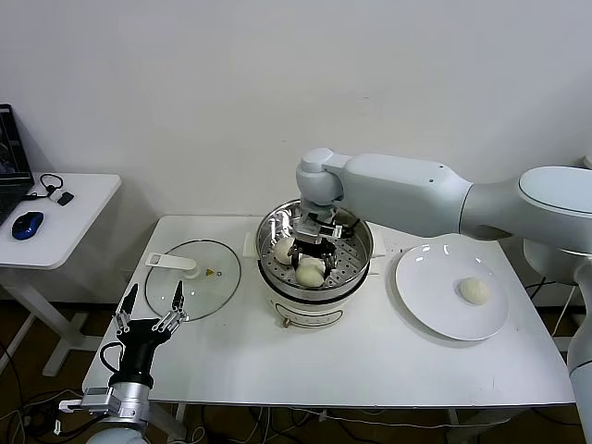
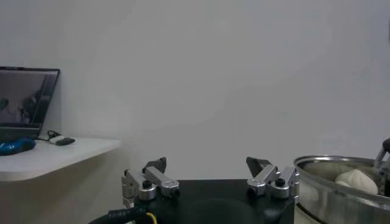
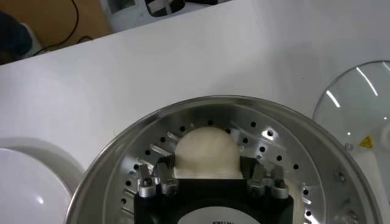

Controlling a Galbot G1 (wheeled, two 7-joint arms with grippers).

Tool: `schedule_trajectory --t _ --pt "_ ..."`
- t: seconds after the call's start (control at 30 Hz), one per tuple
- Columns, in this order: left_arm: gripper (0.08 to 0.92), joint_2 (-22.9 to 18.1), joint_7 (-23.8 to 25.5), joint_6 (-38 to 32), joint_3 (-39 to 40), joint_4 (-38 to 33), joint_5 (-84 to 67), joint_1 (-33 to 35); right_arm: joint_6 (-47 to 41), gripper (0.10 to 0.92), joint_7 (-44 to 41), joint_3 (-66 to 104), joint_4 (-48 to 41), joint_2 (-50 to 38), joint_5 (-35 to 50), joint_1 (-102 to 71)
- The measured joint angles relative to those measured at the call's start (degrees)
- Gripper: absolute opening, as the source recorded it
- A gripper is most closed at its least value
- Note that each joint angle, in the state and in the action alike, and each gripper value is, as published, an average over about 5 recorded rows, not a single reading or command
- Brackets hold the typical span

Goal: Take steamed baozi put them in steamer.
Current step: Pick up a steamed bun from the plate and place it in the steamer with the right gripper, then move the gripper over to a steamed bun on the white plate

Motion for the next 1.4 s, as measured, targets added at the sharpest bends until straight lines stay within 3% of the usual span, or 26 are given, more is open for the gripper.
schedule_trajectory --t 0.23,0.5,0.93,1.4 --pt "0.823 -0.1 0.0 0.0 0.0 0.0 -0.1 0.0 0.2 0.710 0.1 0.4 -1.0 0.8 -0.4 -0.8" --pt "0.823 -0.2 0.0 -0.1 0.1 0.0 -0.1 0.0 0.4 0.820 0.3 0.8 -1.2 0.7 -0.4 -1.0" --pt "0.823 -0.3 -0.1 0.1 0.5 -0.2 0.0 -0.2 1.7 0.823 0.0 0.4 0.0 -2.5 2.3 2.8" --pt "0.823 0.1 -0.1 0.0 1.1 -0.5 0.0 0.1 -2.4 0.823 0.7 -3.9 -2.5 -13.2 11.3 12.2"
